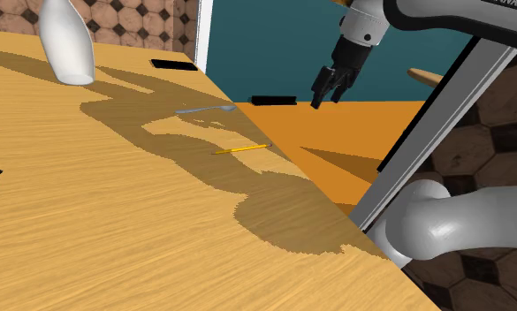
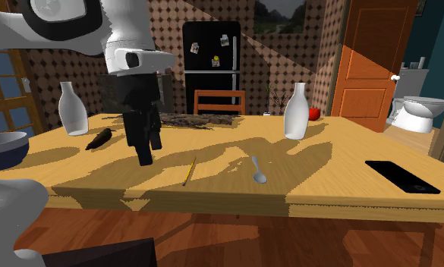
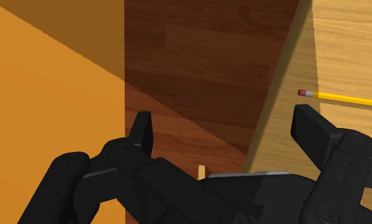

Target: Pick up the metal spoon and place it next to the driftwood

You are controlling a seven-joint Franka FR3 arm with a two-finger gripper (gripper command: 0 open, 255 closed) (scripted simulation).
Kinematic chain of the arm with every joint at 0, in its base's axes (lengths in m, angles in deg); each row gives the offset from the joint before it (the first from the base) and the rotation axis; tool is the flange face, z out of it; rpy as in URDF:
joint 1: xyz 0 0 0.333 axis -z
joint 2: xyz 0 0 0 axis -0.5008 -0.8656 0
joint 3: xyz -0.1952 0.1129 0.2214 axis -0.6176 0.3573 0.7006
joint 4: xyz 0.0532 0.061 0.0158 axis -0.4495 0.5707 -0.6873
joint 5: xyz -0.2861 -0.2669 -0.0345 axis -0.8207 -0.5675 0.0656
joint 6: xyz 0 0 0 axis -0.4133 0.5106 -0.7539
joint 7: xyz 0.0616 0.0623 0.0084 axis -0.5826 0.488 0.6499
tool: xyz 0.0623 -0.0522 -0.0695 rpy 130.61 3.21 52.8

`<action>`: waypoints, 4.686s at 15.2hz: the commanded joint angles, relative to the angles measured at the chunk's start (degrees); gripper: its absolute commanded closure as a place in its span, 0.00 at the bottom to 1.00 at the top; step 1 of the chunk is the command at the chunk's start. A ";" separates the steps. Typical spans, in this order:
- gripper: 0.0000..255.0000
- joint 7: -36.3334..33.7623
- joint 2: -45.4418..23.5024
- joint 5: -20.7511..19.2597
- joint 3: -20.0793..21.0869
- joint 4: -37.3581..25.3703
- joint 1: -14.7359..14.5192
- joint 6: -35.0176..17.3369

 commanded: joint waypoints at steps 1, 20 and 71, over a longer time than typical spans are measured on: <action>0.00 0.00 0.00 0.00 0.00 0.00 0.00 0.00; 0.00 -13.92 -49.39 6.05 3.98 -36.57 0.71 -1.65; 1.00 -17.27 -59.55 6.54 4.31 -59.15 -0.03 12.36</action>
